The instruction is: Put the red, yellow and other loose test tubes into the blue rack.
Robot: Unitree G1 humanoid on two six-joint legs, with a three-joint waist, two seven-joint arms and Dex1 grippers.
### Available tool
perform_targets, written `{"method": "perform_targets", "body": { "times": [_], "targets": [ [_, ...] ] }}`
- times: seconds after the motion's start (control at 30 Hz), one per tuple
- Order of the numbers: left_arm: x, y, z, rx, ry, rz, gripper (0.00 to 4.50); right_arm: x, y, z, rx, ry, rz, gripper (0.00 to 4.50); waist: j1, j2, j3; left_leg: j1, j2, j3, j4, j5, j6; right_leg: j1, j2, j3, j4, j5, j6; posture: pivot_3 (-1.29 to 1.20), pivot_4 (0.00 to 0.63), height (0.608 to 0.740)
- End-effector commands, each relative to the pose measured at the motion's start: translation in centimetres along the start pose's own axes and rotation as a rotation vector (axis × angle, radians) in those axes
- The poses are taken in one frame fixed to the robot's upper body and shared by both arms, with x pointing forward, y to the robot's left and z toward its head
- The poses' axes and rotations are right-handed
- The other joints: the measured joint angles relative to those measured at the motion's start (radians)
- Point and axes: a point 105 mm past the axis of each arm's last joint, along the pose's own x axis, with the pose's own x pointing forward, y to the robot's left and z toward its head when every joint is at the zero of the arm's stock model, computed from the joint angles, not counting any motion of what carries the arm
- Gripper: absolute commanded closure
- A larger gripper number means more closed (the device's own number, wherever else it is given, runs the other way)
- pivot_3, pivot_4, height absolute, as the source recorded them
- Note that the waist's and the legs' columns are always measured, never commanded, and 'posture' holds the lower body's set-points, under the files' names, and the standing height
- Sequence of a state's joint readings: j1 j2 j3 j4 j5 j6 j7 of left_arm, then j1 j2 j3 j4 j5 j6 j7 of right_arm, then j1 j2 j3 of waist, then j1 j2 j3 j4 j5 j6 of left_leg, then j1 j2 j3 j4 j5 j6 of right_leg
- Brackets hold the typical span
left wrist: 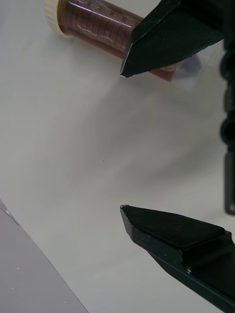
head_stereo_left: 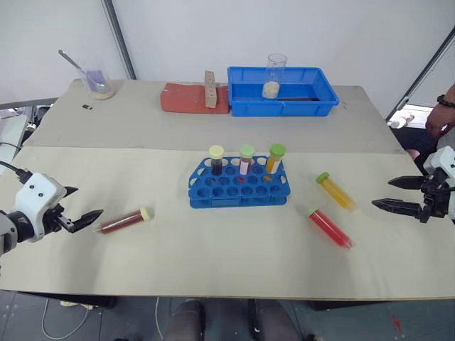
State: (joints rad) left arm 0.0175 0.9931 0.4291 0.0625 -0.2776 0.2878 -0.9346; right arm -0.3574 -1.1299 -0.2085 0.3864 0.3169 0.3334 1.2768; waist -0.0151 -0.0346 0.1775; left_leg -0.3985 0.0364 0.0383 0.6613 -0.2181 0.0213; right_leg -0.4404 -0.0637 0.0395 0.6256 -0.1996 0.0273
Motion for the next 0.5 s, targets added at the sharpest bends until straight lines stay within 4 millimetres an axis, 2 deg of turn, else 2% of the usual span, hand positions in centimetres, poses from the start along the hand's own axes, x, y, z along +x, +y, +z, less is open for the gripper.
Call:
{"method": "perform_targets", "body": {
  "times": [0.03,0.4,0.5],
  "targets": [
    [-0.5,0.5,0.8,0.017,-0.005,0.003,0.02,-1.0,-0.6,1.3,-0.048,-0.023,-0.030,0.19,0.000,0.000,0.000,0.000,0.000,0.000,0.000,0.000,0.000,0.000,0.000,0.000,0.000,0.000,0.000,0.00,0.150,0.740],
    [-0.3,0.6,1.1,0.012,-0.005,0.019,0.02,-0.7,-0.6,1.2,-0.047,-0.024,-0.030,0.19,0.000,0.000,0.000,0.000,0.001,0.001,0.000,0.000,0.000,0.000,0.001,0.001,0.000,0.000,0.000,0.00,0.150,0.740],
    [-0.3,0.7,1.9,-0.016,-0.057,0.015,0.02,-0.7,-0.6,1.3,-0.044,-0.030,-0.030,0.19,0.000,0.000,0.000,0.000,0.001,0.001,0.000,0.000,0.000,0.000,0.002,0.002,0.000,0.000,0.000,0.00,0.150,0.740]
  ]
}}
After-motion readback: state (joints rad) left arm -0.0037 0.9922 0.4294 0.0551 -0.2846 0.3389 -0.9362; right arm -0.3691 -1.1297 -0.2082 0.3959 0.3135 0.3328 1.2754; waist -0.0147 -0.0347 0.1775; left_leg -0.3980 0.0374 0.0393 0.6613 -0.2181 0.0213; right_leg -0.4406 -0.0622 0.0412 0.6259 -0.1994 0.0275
